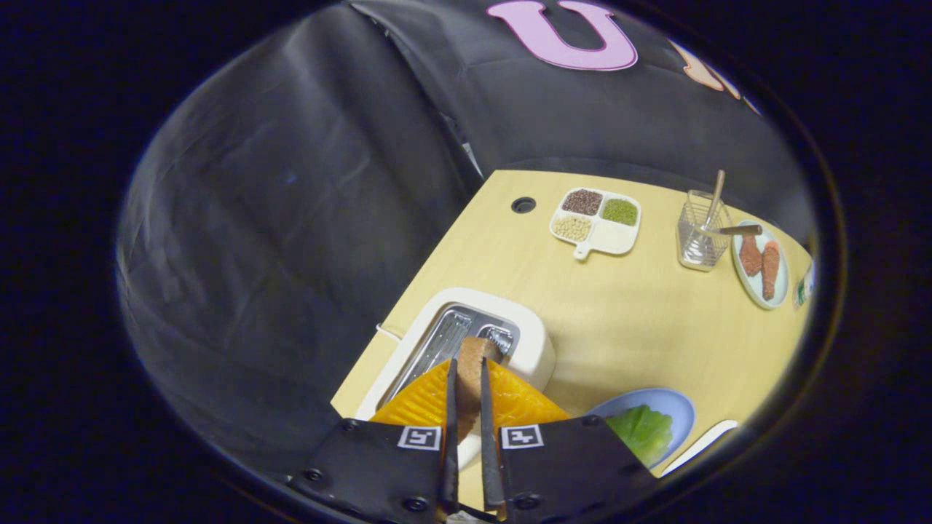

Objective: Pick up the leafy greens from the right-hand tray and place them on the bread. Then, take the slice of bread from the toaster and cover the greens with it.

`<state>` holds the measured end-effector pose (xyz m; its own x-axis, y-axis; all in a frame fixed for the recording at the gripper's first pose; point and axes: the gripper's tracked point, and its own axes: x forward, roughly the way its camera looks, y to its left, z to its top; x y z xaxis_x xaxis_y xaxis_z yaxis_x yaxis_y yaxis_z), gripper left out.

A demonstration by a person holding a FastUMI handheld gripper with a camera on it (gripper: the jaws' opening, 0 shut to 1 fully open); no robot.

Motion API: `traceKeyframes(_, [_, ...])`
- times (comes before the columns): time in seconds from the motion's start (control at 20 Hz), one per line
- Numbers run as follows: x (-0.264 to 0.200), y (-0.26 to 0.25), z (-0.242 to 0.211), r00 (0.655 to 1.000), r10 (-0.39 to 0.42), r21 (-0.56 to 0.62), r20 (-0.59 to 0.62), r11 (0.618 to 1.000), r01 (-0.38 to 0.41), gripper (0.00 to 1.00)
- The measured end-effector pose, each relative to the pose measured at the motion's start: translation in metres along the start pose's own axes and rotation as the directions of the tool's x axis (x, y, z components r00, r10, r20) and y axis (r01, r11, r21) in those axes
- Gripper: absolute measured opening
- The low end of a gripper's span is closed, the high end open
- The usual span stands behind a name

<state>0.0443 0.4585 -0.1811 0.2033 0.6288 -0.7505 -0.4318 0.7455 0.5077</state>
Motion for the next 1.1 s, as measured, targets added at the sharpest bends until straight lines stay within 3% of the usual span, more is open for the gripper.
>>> traceKeyframes(0.15, [-0.01,0.008,0.002,0.999,0.031,0.002,0.025,1.0,-0.031,0.05])
traceKeyframes(1.1, [-0.108,-0.009,0.007,0.967,0.194,0.102,0.164,0.972,-0.213,0.05])
